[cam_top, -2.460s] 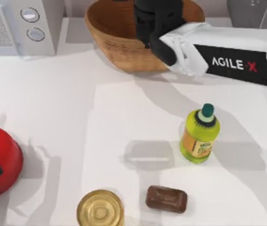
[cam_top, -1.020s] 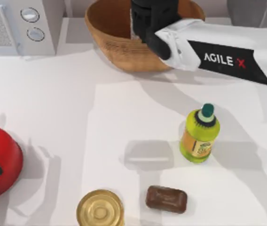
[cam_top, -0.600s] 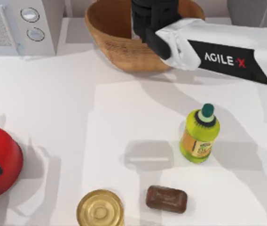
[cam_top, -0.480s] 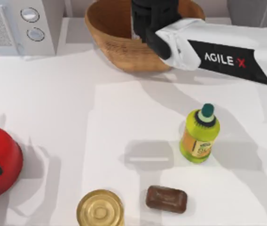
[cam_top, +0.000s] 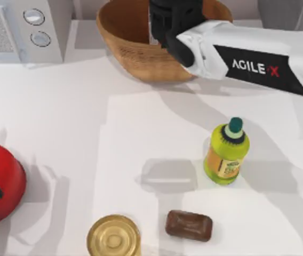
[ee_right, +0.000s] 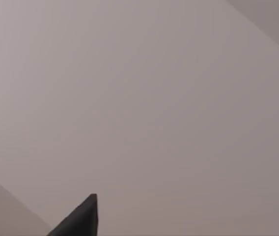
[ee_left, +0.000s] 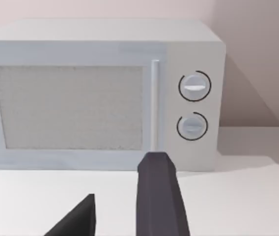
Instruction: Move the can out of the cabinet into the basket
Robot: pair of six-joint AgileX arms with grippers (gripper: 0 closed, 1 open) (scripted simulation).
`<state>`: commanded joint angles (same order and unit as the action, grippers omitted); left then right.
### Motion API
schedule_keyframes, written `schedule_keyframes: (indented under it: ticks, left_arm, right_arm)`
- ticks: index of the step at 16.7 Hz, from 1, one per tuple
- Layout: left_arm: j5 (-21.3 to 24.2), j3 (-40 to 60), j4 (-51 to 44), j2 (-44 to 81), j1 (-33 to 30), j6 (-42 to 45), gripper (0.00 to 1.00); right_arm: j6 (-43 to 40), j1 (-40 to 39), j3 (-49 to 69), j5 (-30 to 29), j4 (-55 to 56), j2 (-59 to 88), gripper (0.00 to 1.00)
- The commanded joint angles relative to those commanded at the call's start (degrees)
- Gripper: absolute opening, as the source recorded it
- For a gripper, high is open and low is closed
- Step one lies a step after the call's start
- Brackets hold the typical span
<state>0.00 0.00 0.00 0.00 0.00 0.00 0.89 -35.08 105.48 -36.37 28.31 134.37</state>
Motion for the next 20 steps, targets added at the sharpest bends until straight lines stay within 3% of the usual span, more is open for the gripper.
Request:
schedule_keyframes:
  ticks: [15,20]
  left_arm:
    - [0.0,0.0,0.0,0.0,0.0,0.0,1.00]
    - [0.0,0.0,0.0,0.0,0.0,0.0,1.00]
  right_arm:
    - [0.0,-0.1,0.0,0.0,0.0,0.0,1.00]
    - [0.2,2.9,-8.5,4.9,-1.0,-8.9,1.00]
